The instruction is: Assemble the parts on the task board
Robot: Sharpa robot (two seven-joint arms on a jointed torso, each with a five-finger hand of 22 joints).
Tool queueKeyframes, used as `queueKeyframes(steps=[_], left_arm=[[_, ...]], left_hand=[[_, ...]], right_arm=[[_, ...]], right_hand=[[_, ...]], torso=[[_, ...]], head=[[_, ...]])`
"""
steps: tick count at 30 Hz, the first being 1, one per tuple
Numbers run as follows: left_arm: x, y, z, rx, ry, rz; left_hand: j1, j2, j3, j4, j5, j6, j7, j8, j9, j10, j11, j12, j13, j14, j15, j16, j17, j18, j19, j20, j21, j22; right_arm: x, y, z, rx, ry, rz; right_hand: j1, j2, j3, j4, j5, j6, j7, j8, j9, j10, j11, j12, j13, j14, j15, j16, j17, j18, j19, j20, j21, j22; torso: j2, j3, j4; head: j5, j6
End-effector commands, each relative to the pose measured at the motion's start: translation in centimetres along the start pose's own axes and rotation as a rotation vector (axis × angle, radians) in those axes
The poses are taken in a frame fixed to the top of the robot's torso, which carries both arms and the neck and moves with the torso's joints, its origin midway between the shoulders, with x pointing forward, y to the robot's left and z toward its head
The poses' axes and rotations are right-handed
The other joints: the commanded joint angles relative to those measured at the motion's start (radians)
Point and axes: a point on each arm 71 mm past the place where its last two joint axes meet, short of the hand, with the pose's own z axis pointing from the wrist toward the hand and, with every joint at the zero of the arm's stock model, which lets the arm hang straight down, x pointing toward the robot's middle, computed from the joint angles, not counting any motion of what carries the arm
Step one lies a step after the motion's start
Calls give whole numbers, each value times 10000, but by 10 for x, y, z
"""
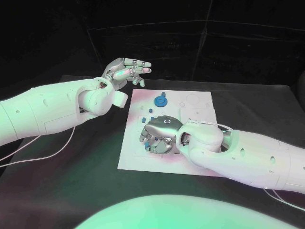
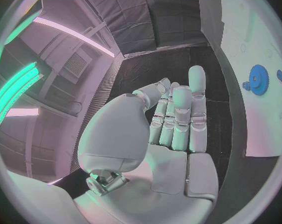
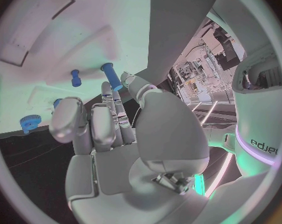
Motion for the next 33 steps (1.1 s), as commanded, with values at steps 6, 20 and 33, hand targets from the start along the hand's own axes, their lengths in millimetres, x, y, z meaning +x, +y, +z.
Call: queueKeyframes(steps=[6,20,33], left_arm=[[0,-1,0,15,93,-76],[-4,-2,-2,9,23,-52],[-1,-3,-4,29,116,-99]], left_hand=[[83,8,3,-62,4,13,67,48,-15,-27,41,63,-10,-76,-29,-66,-16,140,-88,-5,-53,-10],[98,13,10,-76,6,9,67,49,-16,-34,40,67,-11,-93,-32,-86,-60,142,-92,-7,-55,-11],[103,12,10,-85,5,7,67,51,-16,-38,41,70,-12,-97,-32,-87,-63,142,-96,-7,-57,-11]], right_arm=[[-6,-9,-9,329,-749,-94],[-34,-48,-78,1336,-2367,2570],[-27,-121,-158,6165,-1128,4028]], right_hand=[[-19,-3,-452,-16,38,-165,125,-1,24,-935,173,-100,-34,164,94,-95,-216,173,-128,47,-185,-242],[-119,301,-2169,396,140,144,231,163,99,-235,152,877,199,223,95,38,-47,146,-21,85,-75,-55],[-619,702,-3743,1366,1190,830,-416,1330,525,1633,-636,7067,6290,471,-540,879,1363,-123,505,-548,847,1431]], torso=[[0,2,-4],[-13,-16,-27],[-46,-69,-275]], head=[[-19,10],[-211,138],[-730,309]])
